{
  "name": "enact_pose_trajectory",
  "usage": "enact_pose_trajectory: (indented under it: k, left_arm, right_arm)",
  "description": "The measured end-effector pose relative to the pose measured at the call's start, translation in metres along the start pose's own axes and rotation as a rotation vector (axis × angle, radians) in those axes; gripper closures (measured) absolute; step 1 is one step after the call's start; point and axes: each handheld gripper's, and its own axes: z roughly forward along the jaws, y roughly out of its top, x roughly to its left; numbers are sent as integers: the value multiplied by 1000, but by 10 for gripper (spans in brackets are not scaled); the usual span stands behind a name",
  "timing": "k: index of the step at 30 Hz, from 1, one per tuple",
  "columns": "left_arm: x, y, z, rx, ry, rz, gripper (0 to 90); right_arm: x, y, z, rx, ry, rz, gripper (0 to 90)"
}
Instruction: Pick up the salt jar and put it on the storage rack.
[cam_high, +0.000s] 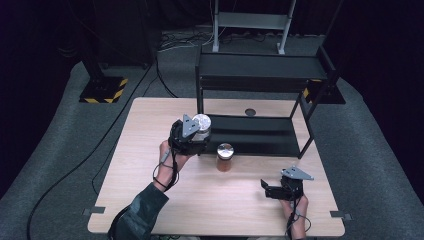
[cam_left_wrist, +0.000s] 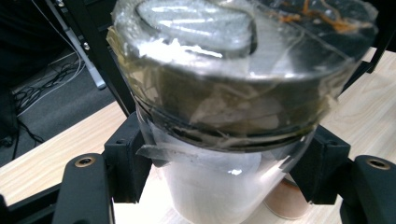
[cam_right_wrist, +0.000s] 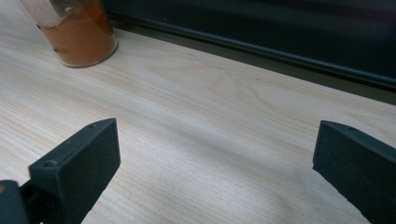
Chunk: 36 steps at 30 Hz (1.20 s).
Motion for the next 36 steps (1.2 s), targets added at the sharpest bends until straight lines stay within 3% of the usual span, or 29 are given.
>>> enact_pose_trajectory:
  k: [36]
  left_arm:
    - [18, 29, 11, 5, -7, 2, 305]
  right_arm:
    - [1, 1, 0, 5, -5, -5, 0]
